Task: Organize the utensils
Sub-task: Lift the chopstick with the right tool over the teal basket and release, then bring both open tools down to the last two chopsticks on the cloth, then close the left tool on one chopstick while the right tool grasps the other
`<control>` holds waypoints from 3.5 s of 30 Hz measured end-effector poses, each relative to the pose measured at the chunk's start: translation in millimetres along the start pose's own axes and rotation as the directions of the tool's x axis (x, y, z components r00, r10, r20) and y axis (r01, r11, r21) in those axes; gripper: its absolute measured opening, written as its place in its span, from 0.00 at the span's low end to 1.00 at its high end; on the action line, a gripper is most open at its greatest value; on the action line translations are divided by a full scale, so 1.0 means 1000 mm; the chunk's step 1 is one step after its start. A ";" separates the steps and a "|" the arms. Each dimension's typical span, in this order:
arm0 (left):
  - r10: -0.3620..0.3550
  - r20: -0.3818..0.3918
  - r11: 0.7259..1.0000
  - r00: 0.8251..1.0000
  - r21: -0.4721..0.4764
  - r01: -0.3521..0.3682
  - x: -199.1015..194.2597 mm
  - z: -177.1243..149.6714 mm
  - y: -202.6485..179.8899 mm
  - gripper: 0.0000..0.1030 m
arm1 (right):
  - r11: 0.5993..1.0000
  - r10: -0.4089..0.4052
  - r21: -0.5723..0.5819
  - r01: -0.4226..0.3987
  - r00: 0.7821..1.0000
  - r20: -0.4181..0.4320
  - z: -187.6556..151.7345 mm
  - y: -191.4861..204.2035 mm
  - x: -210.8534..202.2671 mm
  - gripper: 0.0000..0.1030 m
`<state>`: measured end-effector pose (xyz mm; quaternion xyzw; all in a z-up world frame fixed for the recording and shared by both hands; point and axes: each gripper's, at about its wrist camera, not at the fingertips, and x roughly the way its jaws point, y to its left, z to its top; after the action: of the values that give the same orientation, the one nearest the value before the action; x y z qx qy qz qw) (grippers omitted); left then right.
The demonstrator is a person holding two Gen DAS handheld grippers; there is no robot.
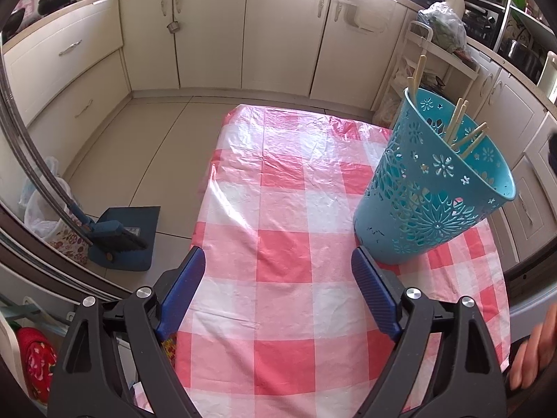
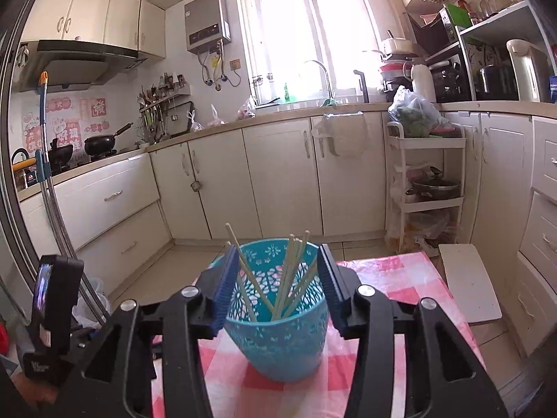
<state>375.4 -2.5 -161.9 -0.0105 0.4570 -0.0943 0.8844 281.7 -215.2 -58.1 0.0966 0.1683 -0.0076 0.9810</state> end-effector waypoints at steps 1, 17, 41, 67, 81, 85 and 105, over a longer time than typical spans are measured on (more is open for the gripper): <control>0.001 -0.001 1.000 1.000 -0.002 -0.001 0.000 0.000 0.001 0.80 | 1.000 -0.005 0.006 0.005 1.000 -0.012 -0.004 -0.002 -0.005 0.51; -0.011 -0.023 0.999 1.000 -0.041 0.010 0.004 -0.004 0.010 0.82 | 0.991 -0.098 0.057 0.124 0.939 -0.329 -0.090 -0.033 -0.008 0.67; -0.012 -0.027 0.999 1.000 -0.035 0.011 0.006 -0.004 0.007 0.82 | 0.991 -0.077 0.069 0.113 0.916 -0.393 -0.109 -0.029 -0.008 0.70; -0.011 -0.027 0.999 1.000 -0.033 0.010 0.006 -0.006 0.008 0.82 | 0.991 -0.072 0.074 0.112 0.909 -0.410 -0.113 -0.031 -0.010 0.70; -0.004 -0.048 1.000 0.999 -0.010 0.003 0.007 -0.017 0.018 0.82 | 0.994 -0.031 0.079 0.072 0.902 -0.430 -0.117 -0.025 -0.018 0.59; -0.013 -0.046 1.000 0.999 -0.005 0.013 0.000 -0.022 0.025 0.82 | 0.995 0.001 0.088 0.045 0.884 -0.468 -0.129 -0.021 -0.020 0.49; -0.108 -0.166 0.956 0.980 0.254 0.148 0.023 -0.064 -0.067 0.82 | 0.966 -0.050 -0.234 -0.108 0.812 -0.581 -0.142 -0.007 0.033 0.14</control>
<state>326.1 -68.3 -210.9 0.0855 0.5038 -0.2125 0.8329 266.0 -194.7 -201.6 -0.0307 0.4585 0.0593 0.8862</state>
